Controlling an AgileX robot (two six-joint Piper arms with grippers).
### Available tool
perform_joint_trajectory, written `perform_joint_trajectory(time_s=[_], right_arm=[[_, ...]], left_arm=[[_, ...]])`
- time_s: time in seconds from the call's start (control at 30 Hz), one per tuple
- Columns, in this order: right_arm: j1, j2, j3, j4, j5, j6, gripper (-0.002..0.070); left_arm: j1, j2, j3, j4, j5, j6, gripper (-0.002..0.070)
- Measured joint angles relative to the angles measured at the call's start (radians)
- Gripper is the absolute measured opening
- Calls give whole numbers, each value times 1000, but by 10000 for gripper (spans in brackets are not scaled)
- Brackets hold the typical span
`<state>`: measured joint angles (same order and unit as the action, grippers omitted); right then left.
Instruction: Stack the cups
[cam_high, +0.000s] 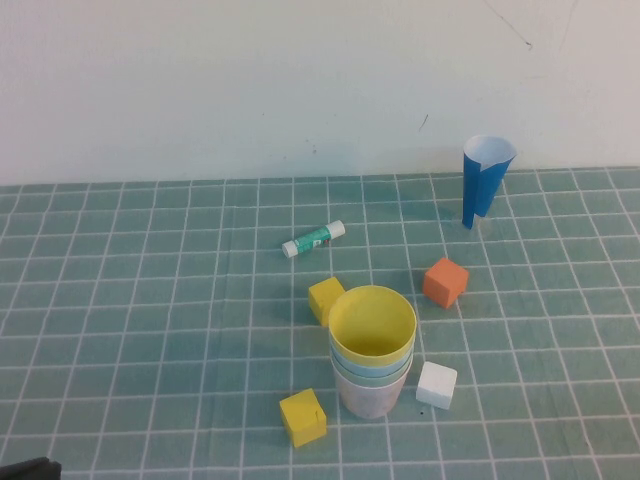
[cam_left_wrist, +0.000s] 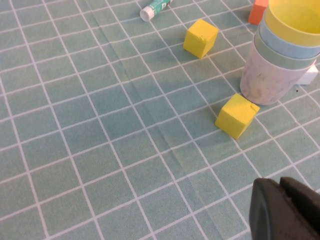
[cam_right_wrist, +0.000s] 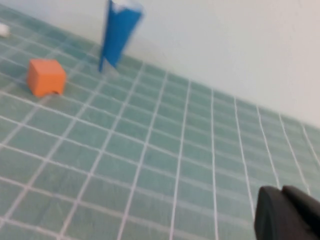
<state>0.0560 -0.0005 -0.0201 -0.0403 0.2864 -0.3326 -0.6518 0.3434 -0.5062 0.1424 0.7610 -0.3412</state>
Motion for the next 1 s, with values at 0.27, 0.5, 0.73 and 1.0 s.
perform_joint_trajectory(time_s=[0.27,0.5,0.73,1.0], right_arm=[[-26,-11,45,-93,62,192,-1],[-26,-11,43,-95,67,226,-1],[-26,-13,43,-95,69,231,-1],[-26,-13,43,-95,69,231,-1]], left_arm=[[0,0,0,-9,8,4,-1],[0,0,2,-17,8,4,-2],[0,0,2,-17,8,4,-1],[0,0,2,-18,8,4,-1]])
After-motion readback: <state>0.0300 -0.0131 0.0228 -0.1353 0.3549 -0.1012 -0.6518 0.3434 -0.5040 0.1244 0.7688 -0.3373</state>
